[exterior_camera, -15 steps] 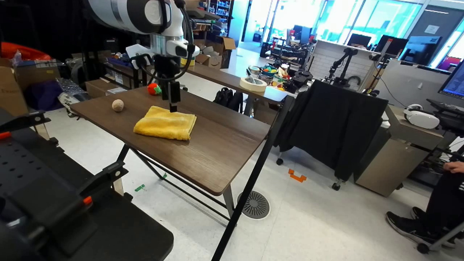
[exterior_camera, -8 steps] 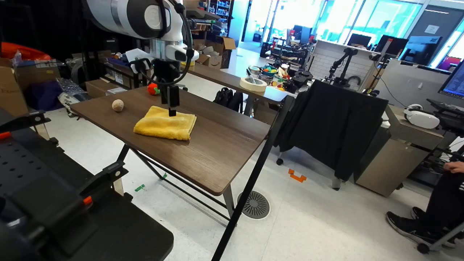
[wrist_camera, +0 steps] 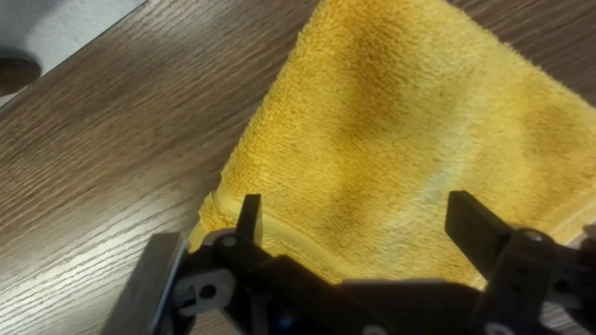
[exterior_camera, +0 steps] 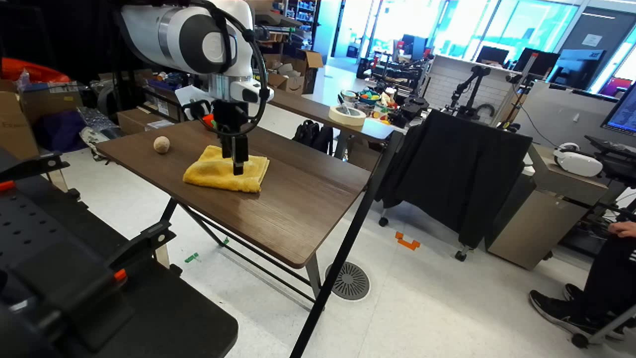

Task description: Wipe the table with the towel

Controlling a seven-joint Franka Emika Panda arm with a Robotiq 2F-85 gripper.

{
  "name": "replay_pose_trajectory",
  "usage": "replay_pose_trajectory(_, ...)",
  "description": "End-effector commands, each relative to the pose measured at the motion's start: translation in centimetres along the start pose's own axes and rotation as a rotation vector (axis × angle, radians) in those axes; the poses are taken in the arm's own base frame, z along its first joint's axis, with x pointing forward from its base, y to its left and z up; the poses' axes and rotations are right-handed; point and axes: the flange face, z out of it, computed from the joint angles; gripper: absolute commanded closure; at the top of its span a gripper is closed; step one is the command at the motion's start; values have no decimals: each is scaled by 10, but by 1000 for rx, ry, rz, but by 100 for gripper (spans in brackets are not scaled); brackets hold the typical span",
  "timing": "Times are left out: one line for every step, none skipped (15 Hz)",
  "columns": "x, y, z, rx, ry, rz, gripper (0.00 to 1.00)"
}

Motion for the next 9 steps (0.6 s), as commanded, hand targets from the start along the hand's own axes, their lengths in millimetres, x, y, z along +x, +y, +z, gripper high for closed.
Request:
replay_pose_trajectory(1,-1,0,0,0,-1,0)
replay_pose_trajectory(1,-1,0,1,1,-1,0)
replay_pose_trajectory(2,-1,0,1,1,-1,0)
replay_pose_trajectory(2,-1,0,1,1,-1,0)
replay_pose_trajectory(5,4,4,-10,-8,17,0)
replay_pose_trajectory(9,9,11,-23,-18,41,0)
replay_pose_trajectory(13,15,19,-27,-25,59,0)
replay_pose_trajectory(17,21,30,-30,-33,75,0)
replay_pose_trajectory(18,25,43,-25,-35,88,0)
